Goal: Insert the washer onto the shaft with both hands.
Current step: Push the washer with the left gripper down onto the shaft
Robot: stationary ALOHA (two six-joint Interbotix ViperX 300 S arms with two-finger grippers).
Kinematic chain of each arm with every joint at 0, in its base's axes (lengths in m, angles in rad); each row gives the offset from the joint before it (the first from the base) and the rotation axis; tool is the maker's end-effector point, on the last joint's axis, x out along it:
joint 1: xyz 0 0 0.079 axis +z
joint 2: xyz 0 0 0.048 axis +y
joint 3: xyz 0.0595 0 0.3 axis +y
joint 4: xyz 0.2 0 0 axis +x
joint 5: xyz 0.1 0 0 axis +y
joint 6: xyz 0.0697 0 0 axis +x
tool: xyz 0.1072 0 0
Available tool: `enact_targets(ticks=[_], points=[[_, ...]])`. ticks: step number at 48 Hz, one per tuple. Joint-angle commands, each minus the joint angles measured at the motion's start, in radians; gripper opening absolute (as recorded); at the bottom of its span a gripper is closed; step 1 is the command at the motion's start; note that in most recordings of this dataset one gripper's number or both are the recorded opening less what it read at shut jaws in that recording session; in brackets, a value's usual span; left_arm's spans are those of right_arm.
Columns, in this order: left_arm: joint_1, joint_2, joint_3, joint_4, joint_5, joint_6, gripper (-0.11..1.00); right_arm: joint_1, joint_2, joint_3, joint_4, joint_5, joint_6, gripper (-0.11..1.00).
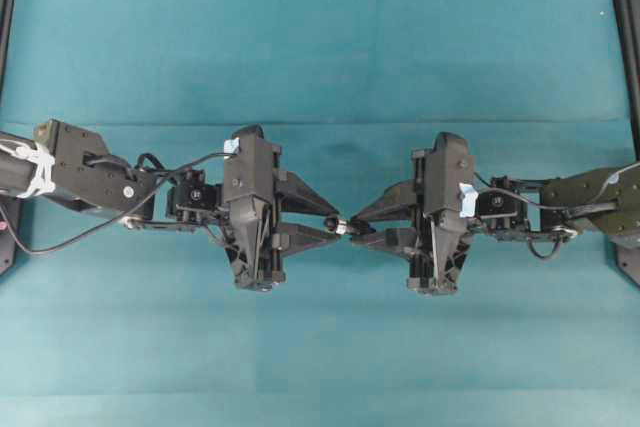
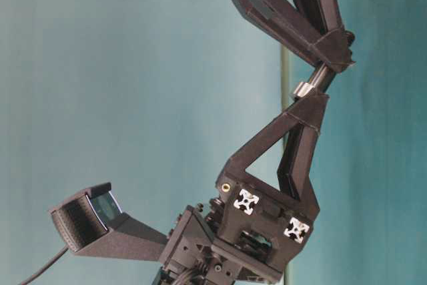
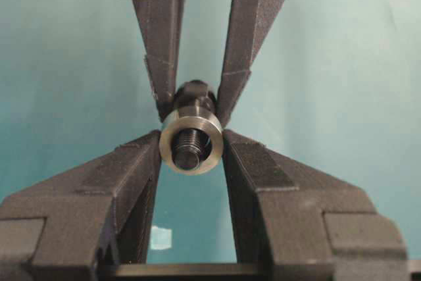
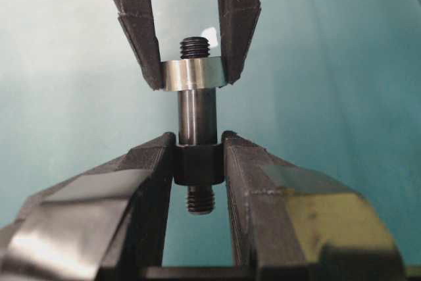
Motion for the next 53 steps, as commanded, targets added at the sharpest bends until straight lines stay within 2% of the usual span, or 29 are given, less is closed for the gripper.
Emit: enact_targets(ticks=[1, 53], points=[[-0.005, -0.005, -0.017, 0.002, -0.003, 0.003, 0.37, -0.003, -0.008, -0.018, -0.002, -0.017, 0.009, 0.00], [-0.011, 0.031, -0.055, 0.002, 0.008, 0.011, 0.37, -0.005, 0.000, -0.035, -0.002, -0.038, 0.011, 0.00]])
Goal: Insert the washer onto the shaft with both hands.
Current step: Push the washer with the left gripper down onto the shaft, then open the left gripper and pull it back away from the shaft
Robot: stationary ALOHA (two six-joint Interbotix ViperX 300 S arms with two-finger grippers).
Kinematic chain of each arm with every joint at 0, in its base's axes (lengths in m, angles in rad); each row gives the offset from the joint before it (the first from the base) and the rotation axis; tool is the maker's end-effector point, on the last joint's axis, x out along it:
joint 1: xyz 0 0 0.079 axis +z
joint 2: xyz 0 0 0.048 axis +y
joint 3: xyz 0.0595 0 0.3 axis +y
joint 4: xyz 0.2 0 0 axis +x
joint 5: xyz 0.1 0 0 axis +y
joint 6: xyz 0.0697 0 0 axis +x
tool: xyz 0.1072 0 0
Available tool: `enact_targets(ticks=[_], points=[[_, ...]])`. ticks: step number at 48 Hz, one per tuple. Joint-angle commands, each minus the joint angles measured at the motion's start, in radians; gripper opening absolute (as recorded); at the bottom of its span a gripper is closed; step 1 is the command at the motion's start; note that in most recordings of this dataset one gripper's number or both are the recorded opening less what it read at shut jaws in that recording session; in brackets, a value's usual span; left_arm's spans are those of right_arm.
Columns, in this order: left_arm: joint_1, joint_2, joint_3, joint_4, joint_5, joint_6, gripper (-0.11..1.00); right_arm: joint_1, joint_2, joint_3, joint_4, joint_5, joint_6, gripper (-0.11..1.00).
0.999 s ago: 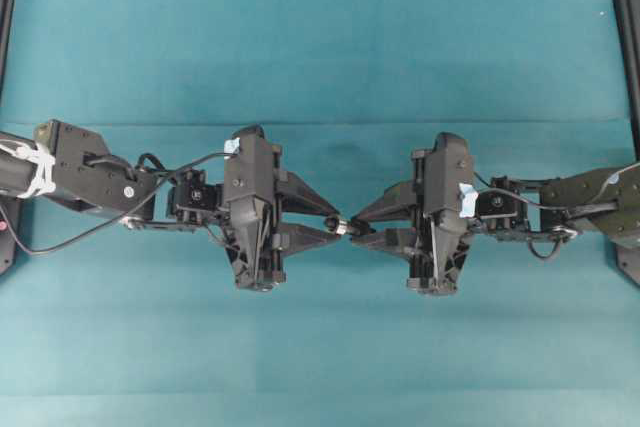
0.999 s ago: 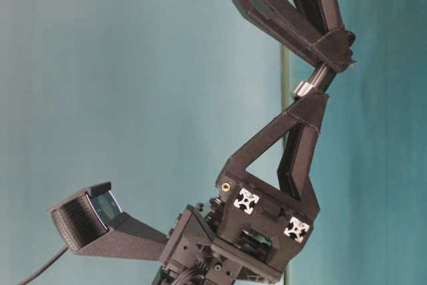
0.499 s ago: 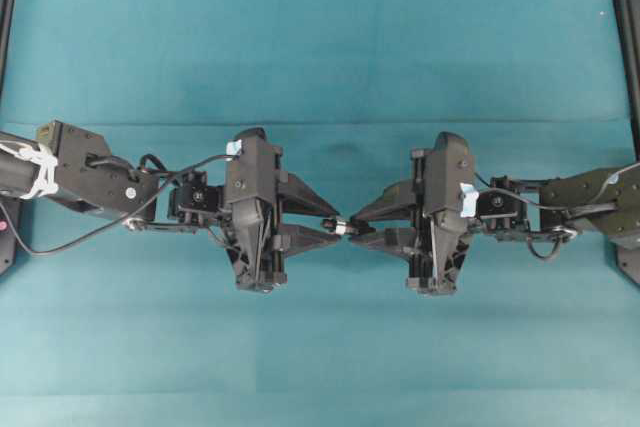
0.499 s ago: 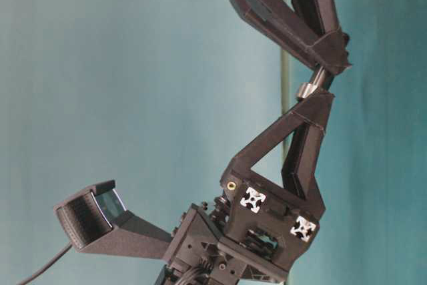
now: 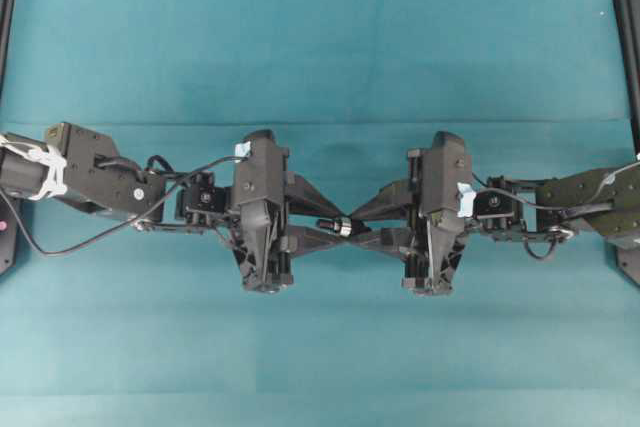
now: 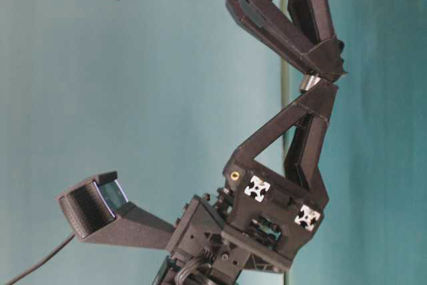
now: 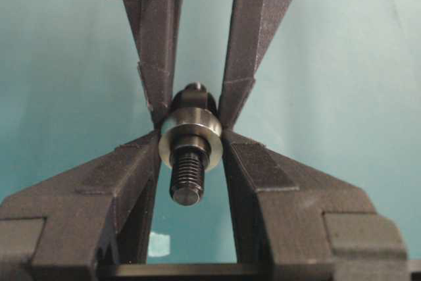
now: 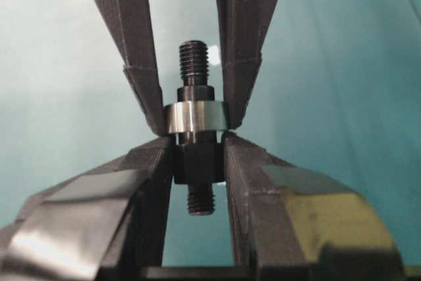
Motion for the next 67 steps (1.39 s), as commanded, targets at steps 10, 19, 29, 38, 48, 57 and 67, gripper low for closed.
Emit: enact_targets(ticks=[10, 19, 29, 38, 48, 57, 67], points=[[-0.008, -0.003, -0.023, 0.002, -0.005, 0.003, 0.37, -0.005, -0.009, -0.021, 0.000, -0.015, 0.009, 0.00], [-0.003, -0.003, -0.032, 0.002, -0.005, -0.008, 0.37, -0.005, -0.009, -0.021, 0.000, -0.015, 0.009, 0.00], [0.011, -0.009, -0.040, 0.002, 0.038, -0.011, 0.37, -0.005, -0.009, -0.021, 0.000, -0.015, 0.009, 0.00], [0.023, -0.015, -0.061, 0.002, 0.123, -0.008, 0.37, -0.005, -0.009, -0.021, -0.002, -0.014, 0.009, 0.00], [0.023, -0.025, -0.072, 0.002, 0.126, -0.002, 0.74, -0.005, -0.009, -0.018, 0.000, -0.012, 0.009, 0.00], [0.023, -0.049, -0.061, 0.002, 0.129, 0.003, 0.87, -0.005, -0.009, -0.018, 0.000, -0.012, 0.009, 0.00], [0.023, -0.081, -0.052, 0.002, 0.129, 0.003, 0.86, -0.005, -0.009, -0.017, 0.000, -0.012, 0.009, 0.00]])
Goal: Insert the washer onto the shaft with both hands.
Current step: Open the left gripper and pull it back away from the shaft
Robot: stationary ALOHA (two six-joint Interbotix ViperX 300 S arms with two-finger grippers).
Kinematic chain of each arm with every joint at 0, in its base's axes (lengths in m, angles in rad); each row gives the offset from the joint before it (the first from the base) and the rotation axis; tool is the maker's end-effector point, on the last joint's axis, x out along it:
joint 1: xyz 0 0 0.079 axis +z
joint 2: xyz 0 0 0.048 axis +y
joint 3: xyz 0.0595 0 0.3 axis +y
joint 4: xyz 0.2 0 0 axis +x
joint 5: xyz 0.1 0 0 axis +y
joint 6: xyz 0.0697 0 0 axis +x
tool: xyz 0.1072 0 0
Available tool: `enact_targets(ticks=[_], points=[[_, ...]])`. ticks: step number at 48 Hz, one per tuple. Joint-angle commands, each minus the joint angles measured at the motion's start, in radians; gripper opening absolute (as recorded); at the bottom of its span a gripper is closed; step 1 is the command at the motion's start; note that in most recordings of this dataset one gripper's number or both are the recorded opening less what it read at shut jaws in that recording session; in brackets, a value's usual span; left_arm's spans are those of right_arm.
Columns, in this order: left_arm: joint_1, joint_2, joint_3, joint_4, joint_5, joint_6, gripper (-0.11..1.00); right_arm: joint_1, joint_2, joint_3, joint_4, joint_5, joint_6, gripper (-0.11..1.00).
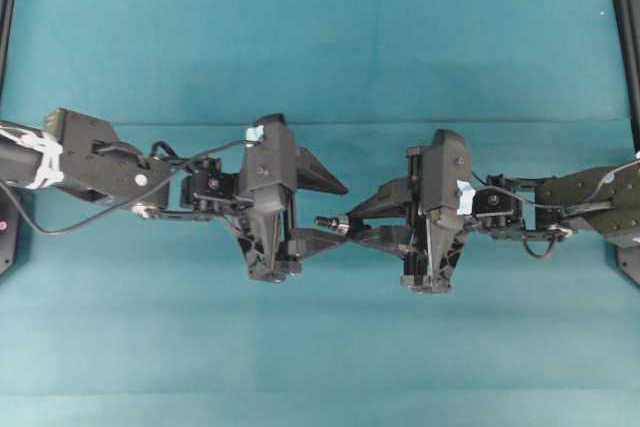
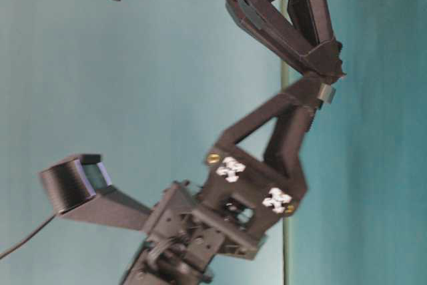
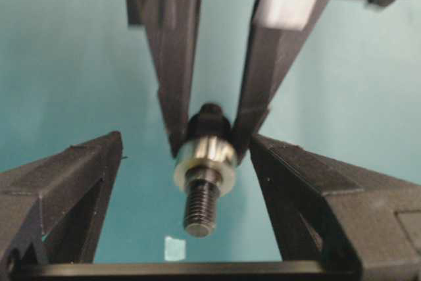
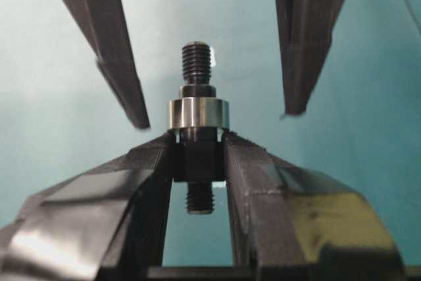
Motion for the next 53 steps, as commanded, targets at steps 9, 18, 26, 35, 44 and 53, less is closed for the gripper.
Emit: enact_targets(ticks=[9, 18, 26, 35, 44, 53], points=[[-0.006, -0.063, 0.000, 0.002, -0.002, 0.000, 0.86, 0.000, -0.011, -0.015, 0.000, -0.011, 0.009, 0.00], [-0.006, -0.107, 0.037, 0.002, -0.002, -0.002, 0.86, 0.000, -0.012, -0.015, 0.000, -0.009, 0.009, 0.00], [-0.006, -0.173, 0.104, 0.002, -0.002, -0.002, 0.86, 0.000, -0.015, -0.011, 0.000, -0.009, 0.009, 0.00], [-0.006, -0.244, 0.178, 0.002, -0.002, 0.000, 0.86, 0.000, -0.017, -0.006, 0.000, -0.009, 0.009, 0.00], [-0.006, -0.299, 0.230, 0.002, -0.002, 0.000, 0.85, 0.000, -0.017, -0.006, 0.000, -0.009, 0.011, 0.00], [-0.006, -0.325, 0.253, 0.002, -0.002, 0.000, 0.85, 0.000, -0.017, -0.006, 0.000, -0.009, 0.011, 0.00]])
